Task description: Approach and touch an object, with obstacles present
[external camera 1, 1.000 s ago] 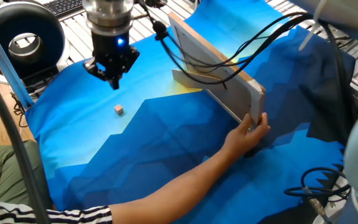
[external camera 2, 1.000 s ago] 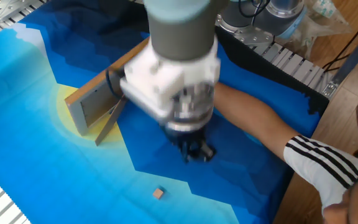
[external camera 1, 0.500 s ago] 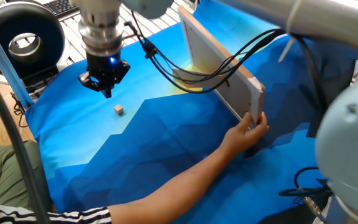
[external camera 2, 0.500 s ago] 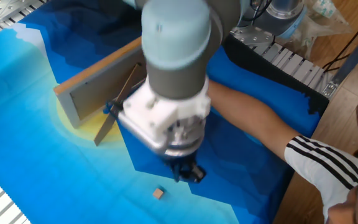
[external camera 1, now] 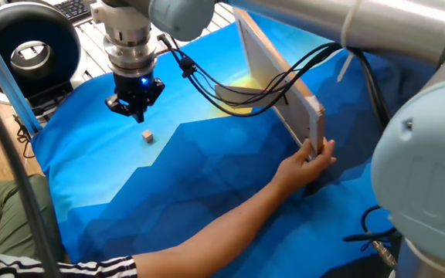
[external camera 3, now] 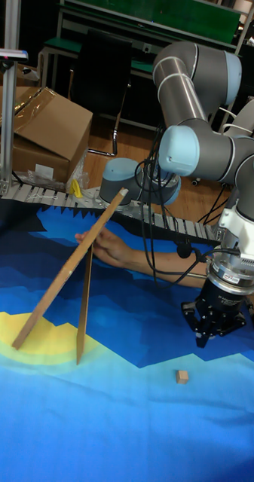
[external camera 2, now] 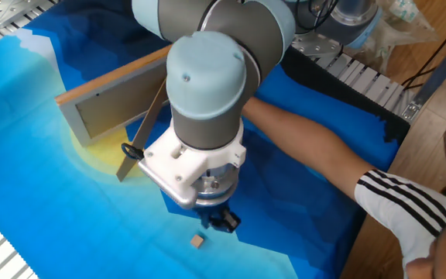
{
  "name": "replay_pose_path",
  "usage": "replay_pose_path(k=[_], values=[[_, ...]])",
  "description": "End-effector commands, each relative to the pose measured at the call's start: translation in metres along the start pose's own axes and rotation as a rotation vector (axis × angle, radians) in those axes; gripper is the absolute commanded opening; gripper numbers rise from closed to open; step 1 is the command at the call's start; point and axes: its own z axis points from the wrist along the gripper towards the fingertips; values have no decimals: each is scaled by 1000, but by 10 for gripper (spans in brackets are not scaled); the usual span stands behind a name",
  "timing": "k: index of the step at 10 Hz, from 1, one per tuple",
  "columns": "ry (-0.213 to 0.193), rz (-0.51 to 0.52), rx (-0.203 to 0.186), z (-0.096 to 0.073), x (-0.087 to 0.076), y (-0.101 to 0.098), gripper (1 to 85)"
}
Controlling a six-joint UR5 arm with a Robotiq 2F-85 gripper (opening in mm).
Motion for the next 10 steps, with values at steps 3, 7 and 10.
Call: replay_pose_path(k=[3,7,10], values=[[44,22,-59,1,9,13,10],[-8,41,-37,19,-5,12,10],[-25,50,-29,42,-11,11,10]])
